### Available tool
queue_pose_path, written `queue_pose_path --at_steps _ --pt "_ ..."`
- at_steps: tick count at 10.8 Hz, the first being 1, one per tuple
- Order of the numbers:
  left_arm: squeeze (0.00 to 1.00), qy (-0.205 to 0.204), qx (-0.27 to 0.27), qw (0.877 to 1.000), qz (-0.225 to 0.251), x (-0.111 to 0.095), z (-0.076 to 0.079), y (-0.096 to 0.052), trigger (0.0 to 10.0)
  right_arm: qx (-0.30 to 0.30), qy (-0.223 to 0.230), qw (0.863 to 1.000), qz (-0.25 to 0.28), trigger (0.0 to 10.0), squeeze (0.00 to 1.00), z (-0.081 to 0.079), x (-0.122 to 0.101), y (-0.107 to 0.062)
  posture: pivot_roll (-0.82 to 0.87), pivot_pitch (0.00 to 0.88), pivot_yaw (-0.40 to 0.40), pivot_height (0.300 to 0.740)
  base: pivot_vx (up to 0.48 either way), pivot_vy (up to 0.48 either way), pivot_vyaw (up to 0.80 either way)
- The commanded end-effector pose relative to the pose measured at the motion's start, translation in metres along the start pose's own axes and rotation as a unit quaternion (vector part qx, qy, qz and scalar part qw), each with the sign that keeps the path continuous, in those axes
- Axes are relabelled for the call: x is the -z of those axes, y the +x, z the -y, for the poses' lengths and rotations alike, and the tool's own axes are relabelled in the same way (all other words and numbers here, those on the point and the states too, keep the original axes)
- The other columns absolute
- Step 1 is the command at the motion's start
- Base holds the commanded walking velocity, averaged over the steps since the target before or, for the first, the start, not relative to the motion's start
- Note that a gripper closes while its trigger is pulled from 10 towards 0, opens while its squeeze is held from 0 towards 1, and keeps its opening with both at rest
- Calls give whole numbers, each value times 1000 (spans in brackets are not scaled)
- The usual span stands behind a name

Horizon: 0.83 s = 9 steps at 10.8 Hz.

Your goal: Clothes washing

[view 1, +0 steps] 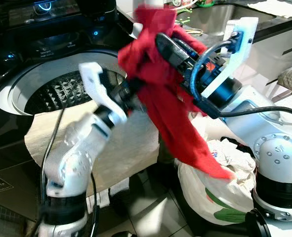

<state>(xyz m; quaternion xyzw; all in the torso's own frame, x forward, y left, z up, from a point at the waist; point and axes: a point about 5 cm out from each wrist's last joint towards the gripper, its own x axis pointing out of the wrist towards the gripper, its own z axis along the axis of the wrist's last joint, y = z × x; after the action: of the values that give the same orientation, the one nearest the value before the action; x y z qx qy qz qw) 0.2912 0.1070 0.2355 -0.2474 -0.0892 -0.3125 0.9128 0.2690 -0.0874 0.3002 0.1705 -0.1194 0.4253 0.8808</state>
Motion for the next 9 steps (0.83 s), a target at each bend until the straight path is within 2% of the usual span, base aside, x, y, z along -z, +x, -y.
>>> queue_pose_path --at_steps 1,3,4,5,6,8,9 --pt "0 -1 -9 1000 27 -11 -4 1 0 -14 -6 1000 12 10000 1000 -5 -6 -1 -91 0 115 740 0 0 0" --pt "0 11 -25 998 52 -25 -9 7 0 -35 -20 999 0 10000 1000 -10 -6 -7 -90 0 114 740 0 0 0" --pt "0 18 -33 996 77 -39 -10 13 0 -46 -42 997 -37 10000 1000 -13 2 -17 -88 0 111 740 0 0 0" --pt "0 36 -38 994 94 -52 -12 19 0 -47 -58 995 -72 10000 169 -14 11 -29 -87 0 110 740 0 0 0" --pt "0 47 -44 992 108 -64 -13 24 0 -24 -73 993 -93 10000 0 -10 15 -39 -87 0 111 740 0 0 0" --pt "0 104 -50 986 117 -90 -12 48 0 73 -101 985 -116 10000 0 15 15 -66 -84 0 109 740 0 0 0" --pt "0 150 -67 980 117 -101 -16 63 0 107 -122 977 -140 10000 0 24 17 -78 -85 0 110 740 0 0 0"
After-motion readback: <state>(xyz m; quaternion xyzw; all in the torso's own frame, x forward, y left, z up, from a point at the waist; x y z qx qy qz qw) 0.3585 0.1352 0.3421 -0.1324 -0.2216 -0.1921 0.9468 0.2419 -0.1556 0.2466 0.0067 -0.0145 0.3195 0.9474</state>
